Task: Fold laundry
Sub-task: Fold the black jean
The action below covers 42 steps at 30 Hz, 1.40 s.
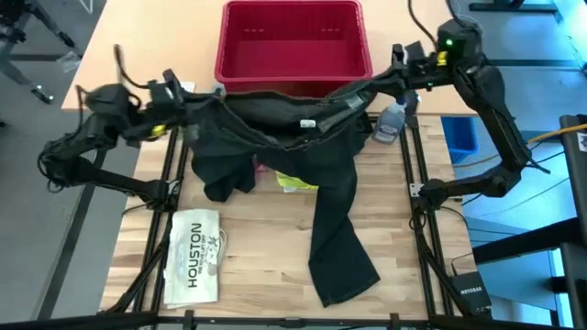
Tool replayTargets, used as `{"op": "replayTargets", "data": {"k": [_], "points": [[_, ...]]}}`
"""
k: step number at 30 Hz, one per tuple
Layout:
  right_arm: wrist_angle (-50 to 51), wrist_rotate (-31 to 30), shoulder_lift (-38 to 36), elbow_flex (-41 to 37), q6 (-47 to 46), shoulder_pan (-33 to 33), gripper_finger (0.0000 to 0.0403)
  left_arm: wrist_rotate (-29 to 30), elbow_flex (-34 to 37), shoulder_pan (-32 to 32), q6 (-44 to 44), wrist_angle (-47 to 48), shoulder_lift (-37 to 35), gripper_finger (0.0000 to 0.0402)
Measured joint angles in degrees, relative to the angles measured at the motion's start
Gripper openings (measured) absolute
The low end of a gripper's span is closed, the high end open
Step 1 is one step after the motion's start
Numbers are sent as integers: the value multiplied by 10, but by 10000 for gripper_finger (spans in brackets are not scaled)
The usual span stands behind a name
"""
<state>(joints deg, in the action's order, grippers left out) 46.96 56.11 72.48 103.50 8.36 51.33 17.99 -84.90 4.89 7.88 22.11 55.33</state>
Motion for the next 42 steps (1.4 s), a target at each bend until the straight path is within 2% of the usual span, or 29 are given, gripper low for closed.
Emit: {"op": "replayTargets", "data": {"k": [8, 13, 16, 18, 20, 24, 26, 27, 32, 35, 39, 41, 42], "points": [[-3, 144, -68, 0, -42, 0, 12, -229, -48, -23, -51, -17, 0, 0], [-5, 208, -107, 0, -83, 0, 12, -321, -54, -51, -104, -64, 33, 0], [-8, 262, -128, 0, -113, 0, 12, -371, -54, -88, -122, -154, 62, 0], [-8, 308, -144, 4, -131, 0, 12, -396, -59, -122, -121, -222, 85, 0], [-9, 328, -158, 20, -149, 0, 12, -401, -76, -161, -102, -262, 113, 0], [-11, 336, -172, 69, -170, 0, 12, -401, -162, -225, -51, -278, 196, 0], [-23, 335, -172, 94, -169, 1, 12, -400, -223, -238, -2, -254, 246, 0], [-39, 327, -172, 103, -170, 1, 12, -381, -255, -238, 31, -229, 267, 0], [-115, 209, -157, 115, -163, 1, 12, -164, -378, -198, 170, -94, 310, 0], [-95, 78, -122, 113, -110, 1, 12, -93, -410, -141, 207, -64, 305, 0], [-39, -170, -58, 111, -29, 1, 12, 39, -424, -51, 226, 4, 275, 0], [-19, -237, -21, 111, -4, 1, 12, 86, -425, -3, 207, 67, 257, 0], [-15, -249, -1, 111, -2, 1, 12, 95, -425, 21, 186, 100, 252, 0]]}}
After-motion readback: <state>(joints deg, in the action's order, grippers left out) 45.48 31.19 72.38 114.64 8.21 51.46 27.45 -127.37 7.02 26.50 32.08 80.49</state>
